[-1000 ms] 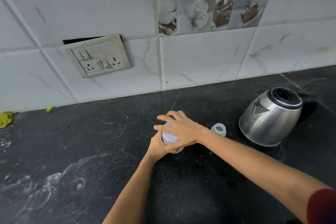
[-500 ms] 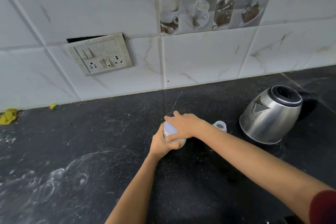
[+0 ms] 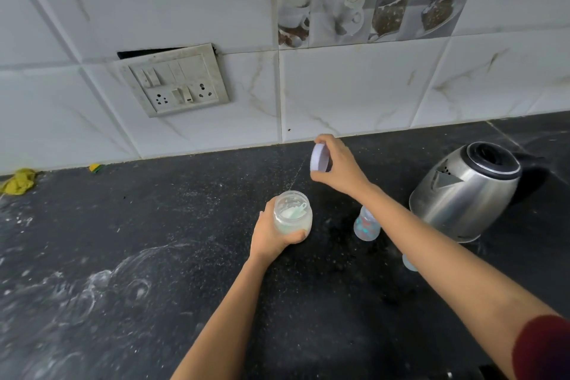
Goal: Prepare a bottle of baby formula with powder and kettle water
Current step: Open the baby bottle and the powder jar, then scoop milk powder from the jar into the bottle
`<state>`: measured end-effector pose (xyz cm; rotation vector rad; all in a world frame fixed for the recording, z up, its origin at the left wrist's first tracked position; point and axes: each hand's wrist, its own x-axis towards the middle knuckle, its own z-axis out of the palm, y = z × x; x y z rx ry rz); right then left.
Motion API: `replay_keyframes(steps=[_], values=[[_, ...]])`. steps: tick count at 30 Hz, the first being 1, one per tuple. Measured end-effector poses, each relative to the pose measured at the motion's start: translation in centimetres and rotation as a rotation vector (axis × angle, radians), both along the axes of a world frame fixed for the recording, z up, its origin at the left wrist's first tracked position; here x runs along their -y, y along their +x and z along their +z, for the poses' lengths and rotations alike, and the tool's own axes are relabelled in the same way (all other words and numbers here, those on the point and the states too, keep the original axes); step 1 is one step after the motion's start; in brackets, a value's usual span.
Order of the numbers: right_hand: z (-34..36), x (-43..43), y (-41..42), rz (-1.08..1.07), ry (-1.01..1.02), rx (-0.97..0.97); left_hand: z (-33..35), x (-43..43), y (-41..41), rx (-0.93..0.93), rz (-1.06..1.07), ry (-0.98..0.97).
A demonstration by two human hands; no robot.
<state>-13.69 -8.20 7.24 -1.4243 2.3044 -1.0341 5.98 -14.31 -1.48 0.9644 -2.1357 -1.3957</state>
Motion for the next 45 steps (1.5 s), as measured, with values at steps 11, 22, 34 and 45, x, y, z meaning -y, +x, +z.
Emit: replay_keyframes(steps=[11,22,34,45], values=[[-7.6,1.8,1.2,-0.204,0.501,0.051,0.6,-0.4,0.7,-0.13,0.018,-0.092],[-4.6,2.2,2.2,-0.138,0.196,-0.085,-0.1,-0.3,0.6,-0.103,0.015,-0.072],[-2.4,4.8,6.9,0.18,0.771,-0.62,-0.9,0.0,0.4,-0.099,0.021,-0.093],[-1.0,3.7,8.0,0.097,0.599,-0.667,-1.1,0.1,0.4,-0.093,0.022,-0.091]])
